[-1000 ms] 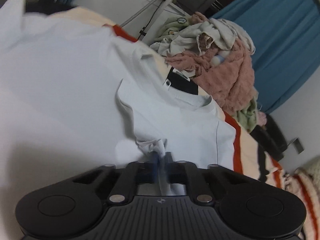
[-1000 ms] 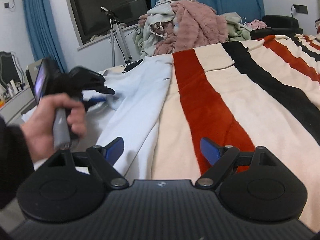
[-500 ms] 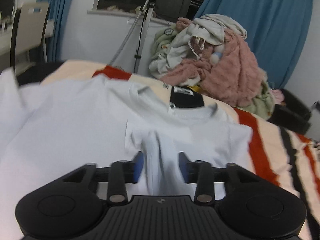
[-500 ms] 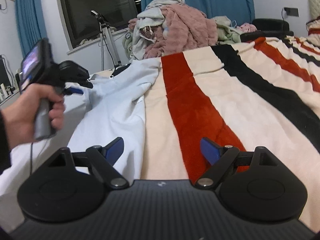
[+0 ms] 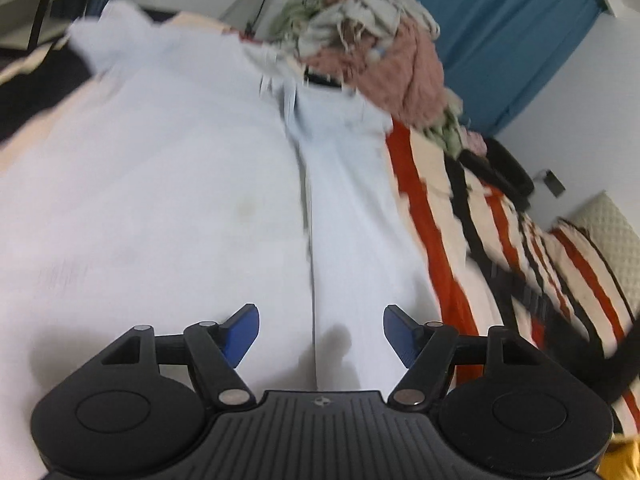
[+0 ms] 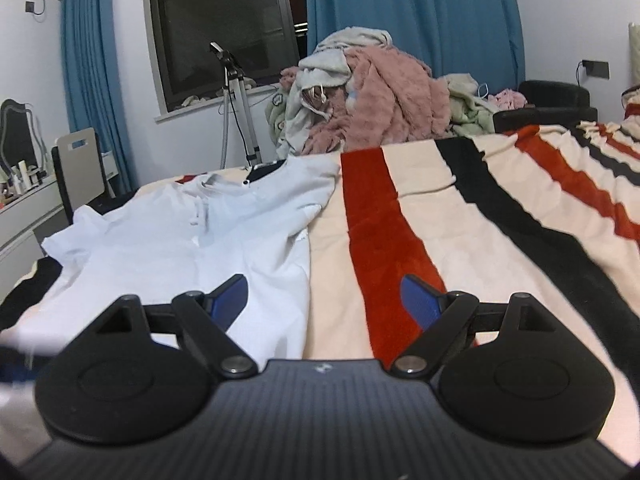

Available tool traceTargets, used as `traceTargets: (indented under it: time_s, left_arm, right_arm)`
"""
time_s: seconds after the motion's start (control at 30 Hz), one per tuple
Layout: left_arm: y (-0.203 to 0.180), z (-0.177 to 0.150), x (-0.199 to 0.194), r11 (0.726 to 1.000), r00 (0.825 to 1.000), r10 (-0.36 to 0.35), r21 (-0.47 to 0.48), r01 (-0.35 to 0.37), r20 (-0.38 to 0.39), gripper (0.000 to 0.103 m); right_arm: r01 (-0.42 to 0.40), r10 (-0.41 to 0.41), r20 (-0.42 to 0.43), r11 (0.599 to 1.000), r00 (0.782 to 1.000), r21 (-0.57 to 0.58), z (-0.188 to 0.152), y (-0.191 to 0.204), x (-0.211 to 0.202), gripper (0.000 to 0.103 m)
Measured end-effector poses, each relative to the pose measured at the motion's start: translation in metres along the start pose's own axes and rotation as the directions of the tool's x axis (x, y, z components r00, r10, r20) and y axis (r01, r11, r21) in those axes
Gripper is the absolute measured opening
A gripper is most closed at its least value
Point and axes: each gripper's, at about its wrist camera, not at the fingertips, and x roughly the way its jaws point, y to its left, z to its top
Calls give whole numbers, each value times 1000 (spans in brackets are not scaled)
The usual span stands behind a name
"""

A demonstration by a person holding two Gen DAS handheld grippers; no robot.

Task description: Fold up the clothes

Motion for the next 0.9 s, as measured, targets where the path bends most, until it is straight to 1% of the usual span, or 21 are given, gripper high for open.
traceTargets:
  time_s: [0.03, 0.1, 0.17, 0.23, 0.27, 0.3, 0.33, 0.37, 0.4, 0.5, 0.57, 0.63, 0.67, 0.7, 0.73, 0.77, 0.8, 0.83, 0.87, 0.9]
  left_arm:
    - [3, -10, -3, 1000, 999, -14, -10, 14, -30, 70]
    - [6, -27, -9, 1000, 998, -18, -19, 17, -62, 63]
    - [5, -38, -13, 1000, 996, -22, 0, 22, -88, 61]
    - [2, -50, -15, 999, 992, -35, 26, 38, -120, 53]
    - [0, -54, -16, 999, 991, -31, 39, 36, -129, 39]
    - [-2, -58, -16, 998, 990, -25, 53, 33, -138, 19]
    - [-2, -61, -18, 998, 989, -24, 53, 32, -147, 7]
    - [-2, -63, -19, 998, 987, -25, 50, 33, -156, 3]
    - [-1, -66, -22, 998, 986, -33, 40, 40, -161, 3]
    - [-2, -74, -34, 998, 990, 19, 58, -11, -140, 3]
    - [-3, -77, -38, 997, 991, 31, 71, -22, -128, 3]
    - [-7, -73, -41, 996, 994, 38, 86, -29, -102, 7]
    - [-9, -70, -43, 995, 995, 49, 96, -40, -88, 15]
    - [-12, -68, -45, 993, 996, 59, 106, -51, -74, 32]
    - [-14, -65, -46, 991, 996, 69, 115, -62, -59, 43]
    - [-18, -63, -49, 989, 997, 76, 130, -71, -34, 59]
    - [-21, -61, -53, 985, 997, 82, 150, -81, -2, 68]
    - [-24, -57, -57, 980, 995, 93, 172, -96, 27, 72]
    - [-28, -54, -60, 974, 993, 104, 195, -113, 55, 81]
    - [-32, -49, -65, 966, 989, 118, 222, -135, 89, 87]
  right_arm:
    - [-6, 6, 1, 1000, 1000, 10, 1, 1, -7, 85]
    - [-20, 20, 2, 999, 1000, 29, 3, 2, -23, 85]
    - [-28, 28, 2, 999, 1000, 35, 3, 4, -38, 85]
    - [-37, 37, -3, 998, 999, 43, 2, 6, -50, 85]
    - [-43, 43, -10, 998, 999, 49, 1, 6, -56, 85]
    - [-46, 47, -17, 998, 999, 52, -1, 7, -60, 85]
    - [-50, 51, -24, 997, 998, 54, -2, 8, -64, 85]
    - [-49, 51, -25, 998, 998, 49, -4, 10, -65, 85]
    - [-48, 49, -26, 998, 998, 43, -5, 11, -66, 85]
    - [-46, 46, -22, 999, 999, 12, -7, 18, -68, 85]
    - [-47, 46, -18, 999, 999, -11, -9, 22, -67, 85]
    - [-51, 50, -22, 998, 998, -21, -10, 26, -66, 85]
    - [-54, 54, -26, 998, 998, -23, -10, 27, -65, 85]
    - [-57, 57, -29, 998, 998, -24, -11, 28, -65, 85]
    - [-58, 58, -29, 998, 998, -27, -11, 28, -66, 85]
    - [-59, 59, -28, 998, 998, -30, -11, 29, -67, 85]
    - [-61, 60, -24, 998, 998, -30, -11, 29, -68, 85]
    - [-62, 62, -18, 998, 998, -27, -10, 30, -70, 85]
    - [-65, 65, -9, 998, 998, -22, -9, 29, -72, 85]
    - [-68, 68, 1, 998, 998, -16, -8, 29, -74, 85]
